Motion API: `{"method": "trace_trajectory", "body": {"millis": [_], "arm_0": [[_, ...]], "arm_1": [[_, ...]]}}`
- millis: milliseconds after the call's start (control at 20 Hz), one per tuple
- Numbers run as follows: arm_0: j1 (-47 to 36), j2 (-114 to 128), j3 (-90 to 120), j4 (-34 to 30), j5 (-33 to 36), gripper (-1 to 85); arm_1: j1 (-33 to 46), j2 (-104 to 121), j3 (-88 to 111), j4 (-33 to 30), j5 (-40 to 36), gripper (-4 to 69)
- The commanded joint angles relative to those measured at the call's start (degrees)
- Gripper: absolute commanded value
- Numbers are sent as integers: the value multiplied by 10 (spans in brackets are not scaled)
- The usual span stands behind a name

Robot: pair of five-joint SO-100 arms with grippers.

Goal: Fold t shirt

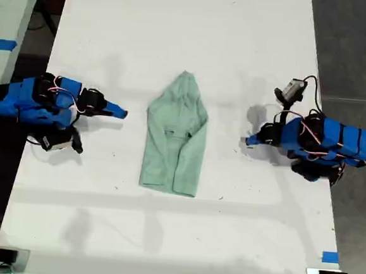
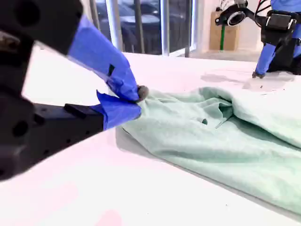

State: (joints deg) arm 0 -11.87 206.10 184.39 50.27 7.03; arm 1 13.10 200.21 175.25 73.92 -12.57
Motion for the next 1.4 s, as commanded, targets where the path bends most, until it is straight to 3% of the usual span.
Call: {"method": "trace_trajectory", "body": {"millis": [0, 150, 250, 350, 450, 500, 550, 650, 700, 750, 900, 1150, 1200, 1300, 1350], "arm_0": [[-19, 4, 3, -13, -22, -2], [-20, 2, -5, -11, -28, -2], [-11, -47, -47, -40, -51, -3], [40, -209, -155, -77, -69, -3], [92, -388, -276, -98, -104, 7], [116, -472, -340, -88, -112, 54], [142, -557, -405, -83, -106, 98], [194, -727, -546, -59, -108, 171], [209, -802, -608, -40, -120, 192], [217, -871, -660, -25, -129, 200], [228, -1095, -824, 60, -171, 233], [213, -1242, -880, 75, -199, 206], [211, -1257, -882, 75, -198, 200], [217, -1296, -912, 71, -181, 169], [224, -1327, -947, 64, -131, 65]], "arm_1": [[-77, 7, -11, -76, 72, -15], [-79, 6, -16, -83, 91, -14], [-112, -43, -46, -138, 116, -13], [-139, -253, -164, -219, 131, -15], [-175, -530, -355, -242, 148, -18], [-191, -657, -457, -229, 152, -20], [-206, -765, -550, -207, 160, 18], [-223, -937, -714, -157, 153, 245], [-229, -1006, -786, -131, 149, 305], [-235, -1062, -842, -115, 148, 312], [-260, -1189, -976, -80, 156, 308], [-279, -1256, -1030, -55, 199, 272], [-281, -1265, -1034, -50, 204, 242], [-284, -1289, -1043, -48, 203, -16], [-285, -1305, -1053, -50, 198, -14]]}}
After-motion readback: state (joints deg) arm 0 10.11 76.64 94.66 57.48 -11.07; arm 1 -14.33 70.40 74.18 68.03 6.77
